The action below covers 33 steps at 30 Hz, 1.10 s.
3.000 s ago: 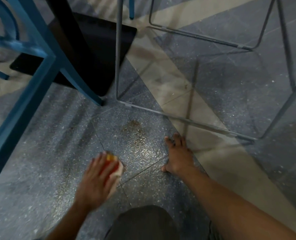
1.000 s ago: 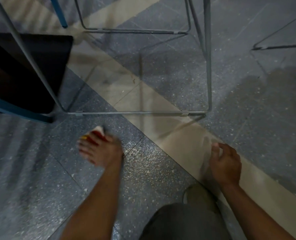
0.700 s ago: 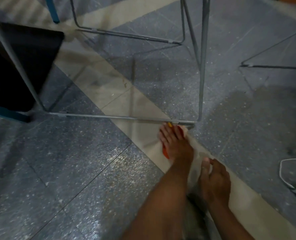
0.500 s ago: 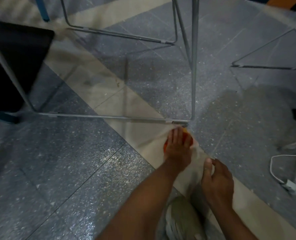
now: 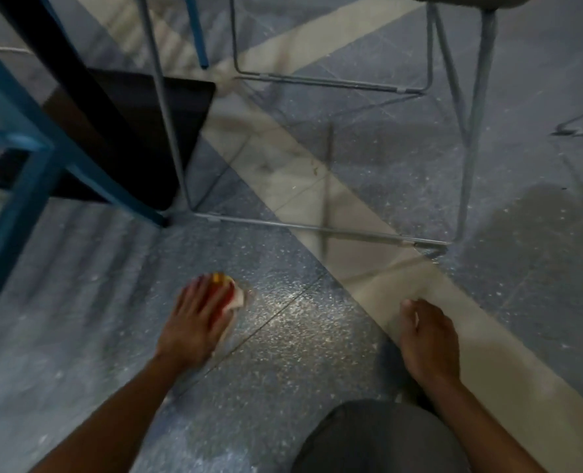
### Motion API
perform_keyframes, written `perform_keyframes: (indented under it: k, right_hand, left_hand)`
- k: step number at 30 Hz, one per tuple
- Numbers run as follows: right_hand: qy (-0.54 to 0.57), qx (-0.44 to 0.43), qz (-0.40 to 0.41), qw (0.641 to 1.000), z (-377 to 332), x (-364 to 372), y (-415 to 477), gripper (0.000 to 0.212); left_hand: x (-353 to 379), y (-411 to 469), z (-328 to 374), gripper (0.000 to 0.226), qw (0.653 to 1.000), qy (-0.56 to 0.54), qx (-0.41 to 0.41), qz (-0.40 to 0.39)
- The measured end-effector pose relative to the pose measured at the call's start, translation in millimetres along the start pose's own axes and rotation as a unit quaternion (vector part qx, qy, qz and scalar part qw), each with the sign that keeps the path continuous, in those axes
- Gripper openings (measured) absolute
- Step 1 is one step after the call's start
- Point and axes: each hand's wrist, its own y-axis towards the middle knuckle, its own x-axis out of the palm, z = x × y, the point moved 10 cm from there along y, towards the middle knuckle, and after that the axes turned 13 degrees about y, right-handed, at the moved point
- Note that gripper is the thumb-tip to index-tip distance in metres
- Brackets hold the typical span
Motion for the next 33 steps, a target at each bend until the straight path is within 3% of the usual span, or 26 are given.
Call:
perform_keyframes:
  k: [3,5,7,9,11,12,17,20,22,24,26,29,31,33]
  right_hand:
    - [-0.021,-0.038,-0.028,0.999,-28.0,24.6,-6.0,0.052]
    - [-0.027,-0.072,-0.045,0.996,-48.7,42.1,-12.4,0.044]
    - [-0.028,-0.101,-0.056,0.993,-62.7,53.8,-13.8,0.038]
    - [-0.038,-0.128,-0.079,0.988,-76.5,68.1,-15.6,0.035]
    - [-0.040,-0.140,-0.110,0.983,-87.8,80.0,-16.5,0.031]
    - [-0.039,-0.143,-0.126,0.981,-91.8,85.2,-16.3,0.029]
    - [-0.057,-0.149,-0.220,0.962,-116.6,118.4,-23.3,0.030]
    - [-0.058,-0.164,-0.259,0.950,-135.2,139.6,-34.2,0.027]
    - [-0.058,-0.186,-0.283,0.939,-146.6,153.9,-40.4,0.025]
    - [-0.070,-0.199,-0.304,0.929,-154.2,167.0,-42.1,0.026]
    - [-0.076,-0.195,-0.323,0.923,-158.4,178.5,-38.4,0.024]
    - [-0.072,-0.183,-0.360,0.912,-165.0,193.7,-32.0,0.017]
    - [-0.078,-0.179,-0.384,0.902,-171.7,200.2,-27.2,0.012]
    - [-0.102,-0.192,-0.395,0.893,-184.8,202.3,-20.2,0.017]
  left_hand:
    - [-3.1,11.3,-16.3,0.072,0.959,-0.065,-0.276,-0.019]
    - [-8.9,16.2,24.5,0.063,0.929,-0.105,-0.355,-0.002]
    - [-8.8,26.6,95.3,0.059,0.954,-0.122,-0.273,-0.011]
    - [1.9,5.2,172.3,0.057,0.994,-0.077,-0.084,0.002]
    - [25.0,-47.1,216.3,0.058,0.996,-0.011,0.083,0.025]
    - [37.5,-74.1,209.0,0.059,0.995,0.009,0.095,0.010]
    - [42.3,-179.4,67.6,0.061,0.998,0.043,0.038,0.005]
    - [32.0,-171.4,-13.3,0.058,0.984,-0.026,-0.178,-0.014]
    - [23.4,-151.6,-22.7,0.059,0.947,-0.061,-0.316,-0.019]
    - [18.1,-123.4,-6.2,0.059,0.915,-0.109,-0.389,-0.017]
    - [10.2,-94.3,29.9,0.058,0.932,-0.117,-0.344,-0.009]
    - [9.2,-98.1,100.2,0.057,0.976,-0.143,-0.162,0.017]
    - [17.0,-139.5,97.8,0.047,0.957,-0.232,-0.174,0.011]
    - [23.1,-183.8,94.3,0.056,0.938,-0.316,-0.136,-0.035]
